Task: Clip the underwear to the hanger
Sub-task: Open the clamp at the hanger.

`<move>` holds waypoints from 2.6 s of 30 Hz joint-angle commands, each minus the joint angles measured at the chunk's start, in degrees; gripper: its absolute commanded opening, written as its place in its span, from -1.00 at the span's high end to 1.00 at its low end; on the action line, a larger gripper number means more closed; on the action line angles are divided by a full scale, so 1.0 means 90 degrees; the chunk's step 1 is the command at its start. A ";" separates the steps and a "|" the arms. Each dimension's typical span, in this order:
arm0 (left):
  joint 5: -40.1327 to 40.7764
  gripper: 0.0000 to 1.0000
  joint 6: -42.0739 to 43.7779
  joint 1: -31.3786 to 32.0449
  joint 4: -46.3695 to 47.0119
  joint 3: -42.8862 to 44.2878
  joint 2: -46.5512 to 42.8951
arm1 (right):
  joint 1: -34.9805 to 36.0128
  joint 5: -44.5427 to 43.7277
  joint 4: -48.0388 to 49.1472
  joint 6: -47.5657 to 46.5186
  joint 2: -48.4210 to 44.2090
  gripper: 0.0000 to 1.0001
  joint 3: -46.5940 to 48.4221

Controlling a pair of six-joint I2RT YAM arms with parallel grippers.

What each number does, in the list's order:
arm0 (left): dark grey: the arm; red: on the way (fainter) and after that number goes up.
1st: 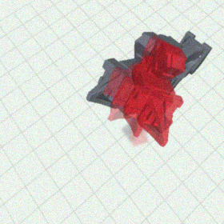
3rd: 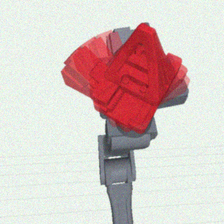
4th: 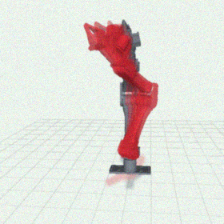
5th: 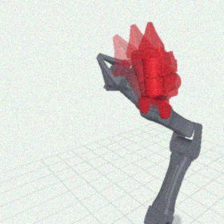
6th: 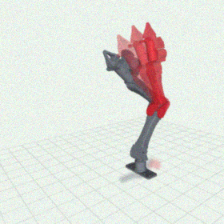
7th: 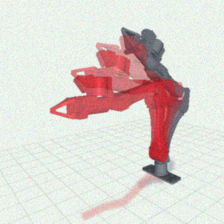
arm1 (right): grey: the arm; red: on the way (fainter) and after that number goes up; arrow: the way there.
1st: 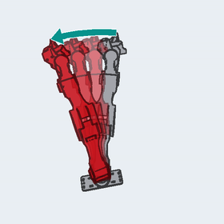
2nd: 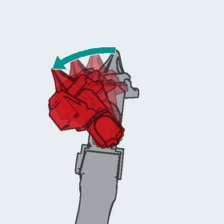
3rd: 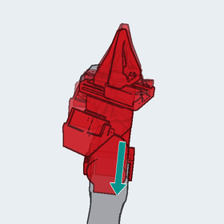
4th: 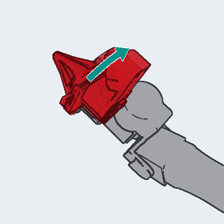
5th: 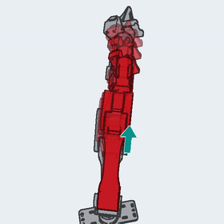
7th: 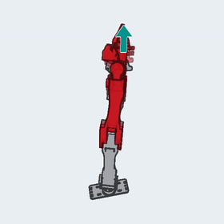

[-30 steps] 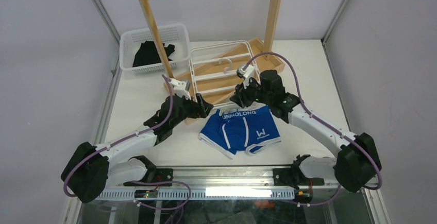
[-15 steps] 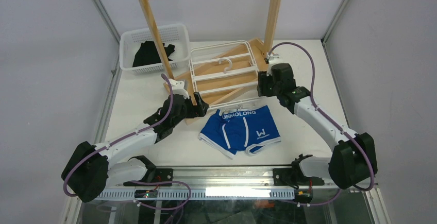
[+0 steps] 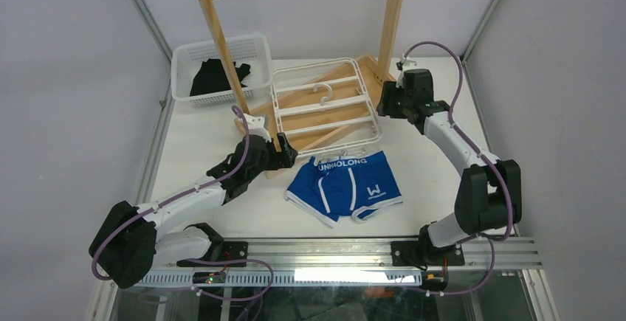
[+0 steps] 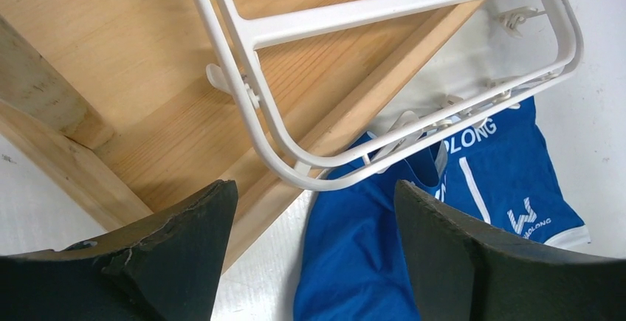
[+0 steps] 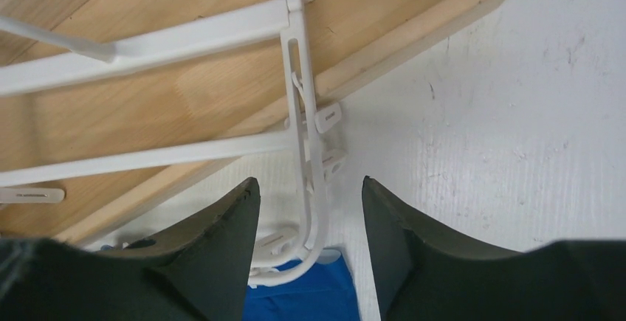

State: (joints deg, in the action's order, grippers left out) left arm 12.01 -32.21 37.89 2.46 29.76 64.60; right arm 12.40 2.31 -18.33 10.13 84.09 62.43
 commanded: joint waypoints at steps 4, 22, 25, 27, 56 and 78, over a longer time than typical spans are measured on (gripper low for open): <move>0.0049 -0.55 0.0126 0.0028 0.0046 0.0371 0.0171 | -0.0116 0.0939 -0.0176 -0.0161 0.1058 -0.12 0.1322; -0.0174 -0.52 0.0131 0.0021 -0.0175 0.0421 0.0379 | -0.0109 0.0886 -0.1620 -0.1083 0.3837 0.06 0.4011; -0.0241 -0.45 0.0150 0.0025 -0.0189 0.0480 0.0488 | -0.0108 0.1046 -0.1789 -0.1210 0.4103 0.14 0.4288; -0.0269 -0.38 0.0142 0.0028 -0.0196 0.0495 0.0533 | -0.0109 0.1213 -0.1862 -0.1268 0.4258 0.18 0.4437; -0.0787 -0.32 0.0285 0.0024 0.0140 0.0504 0.0578 | -0.0099 0.0639 0.0579 0.1312 0.0252 1.00 0.0591; -0.1733 -0.16 0.0161 0.0555 0.1058 -0.0021 0.0384 | -0.0107 -0.0200 0.2789 0.4204 -0.2778 1.00 -0.3238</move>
State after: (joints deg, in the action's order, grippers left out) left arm 3.03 -29.02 39.42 2.87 29.10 67.26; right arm 10.59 -1.69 -1.63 41.15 62.81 32.42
